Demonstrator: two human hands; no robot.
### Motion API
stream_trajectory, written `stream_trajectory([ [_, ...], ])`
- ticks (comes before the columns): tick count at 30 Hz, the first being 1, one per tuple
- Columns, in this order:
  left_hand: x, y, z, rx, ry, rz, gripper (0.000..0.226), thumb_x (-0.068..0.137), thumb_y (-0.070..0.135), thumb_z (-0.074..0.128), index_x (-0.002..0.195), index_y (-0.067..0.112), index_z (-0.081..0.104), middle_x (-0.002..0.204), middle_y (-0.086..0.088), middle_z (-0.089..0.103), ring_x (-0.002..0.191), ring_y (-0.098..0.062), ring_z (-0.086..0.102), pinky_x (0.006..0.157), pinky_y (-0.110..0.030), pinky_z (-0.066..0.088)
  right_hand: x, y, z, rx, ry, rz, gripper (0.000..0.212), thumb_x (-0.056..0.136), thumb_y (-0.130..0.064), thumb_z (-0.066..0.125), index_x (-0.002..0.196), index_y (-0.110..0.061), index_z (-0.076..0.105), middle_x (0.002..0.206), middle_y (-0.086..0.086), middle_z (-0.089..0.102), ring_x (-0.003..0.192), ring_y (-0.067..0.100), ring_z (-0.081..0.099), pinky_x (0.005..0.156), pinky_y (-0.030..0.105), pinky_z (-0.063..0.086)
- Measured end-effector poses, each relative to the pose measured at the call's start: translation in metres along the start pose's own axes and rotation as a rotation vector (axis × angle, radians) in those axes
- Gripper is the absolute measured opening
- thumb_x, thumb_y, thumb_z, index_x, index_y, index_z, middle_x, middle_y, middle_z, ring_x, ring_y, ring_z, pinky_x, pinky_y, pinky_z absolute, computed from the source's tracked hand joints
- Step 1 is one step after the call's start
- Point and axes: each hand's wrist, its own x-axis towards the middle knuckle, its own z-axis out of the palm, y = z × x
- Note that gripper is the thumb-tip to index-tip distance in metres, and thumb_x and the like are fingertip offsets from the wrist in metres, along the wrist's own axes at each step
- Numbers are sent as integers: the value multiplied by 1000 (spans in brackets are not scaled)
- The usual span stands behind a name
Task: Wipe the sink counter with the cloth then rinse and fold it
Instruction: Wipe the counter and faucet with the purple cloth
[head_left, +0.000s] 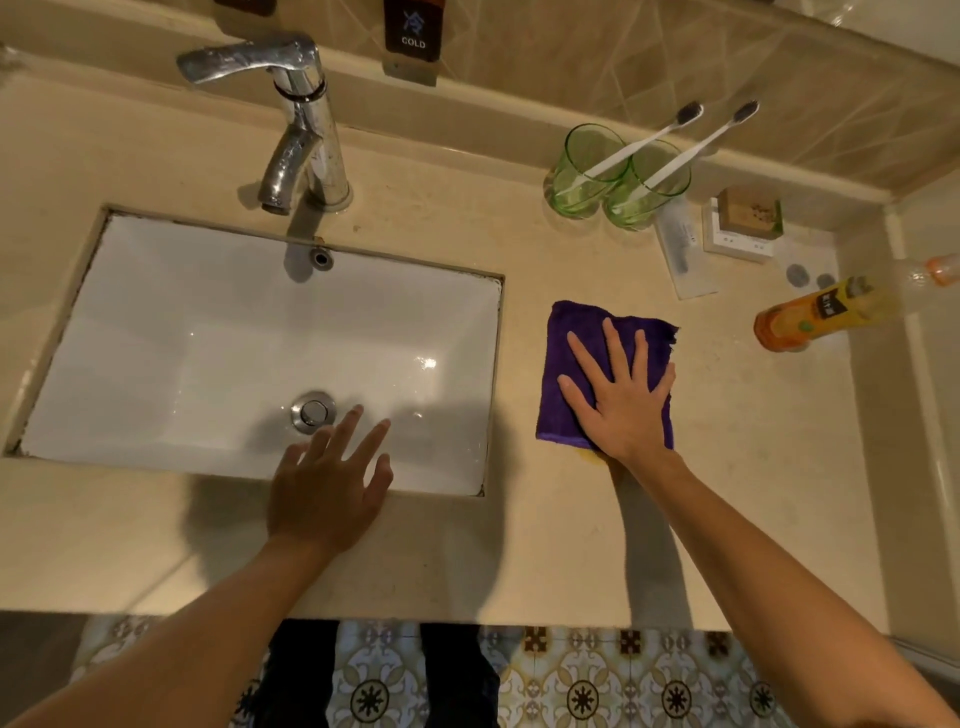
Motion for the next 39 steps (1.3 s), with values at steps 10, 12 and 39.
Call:
stream_trajectory([
  [10, -2, 2, -3, 1, -25, 9, 59, 96, 54, 23, 145, 36, 51, 153, -2, 51, 128, -28, 58, 91, -47, 51, -97, -41, 16, 77, -97, 187, 62, 98, -72, 15, 154, -56, -6, 169, -8, -16, 153, 32, -25, 115, 73, -9],
  [12, -3, 2, -2, -1, -30, 11, 59, 96, 53, 23, 144, 36, 52, 153, -2, 52, 128, -29, 58, 91, -48, 51, -118, -51, 23, 50, -65, 184, 62, 98, -72, 15, 156, -54, -2, 170, -6, -10, 154, 33, -20, 115, 75, -4],
  [39, 2, 3, -2, -18, -13, -21, 47, 95, 48, 41, 129, 33, 69, 136, -6, 67, 113, -28, 67, 84, -43, 52, 74, -71, -13, 55, -19, 100, 60, 94, -79, 13, 151, -64, 1, 169, -15, -7, 156, 32, -11, 113, 77, -1],
])
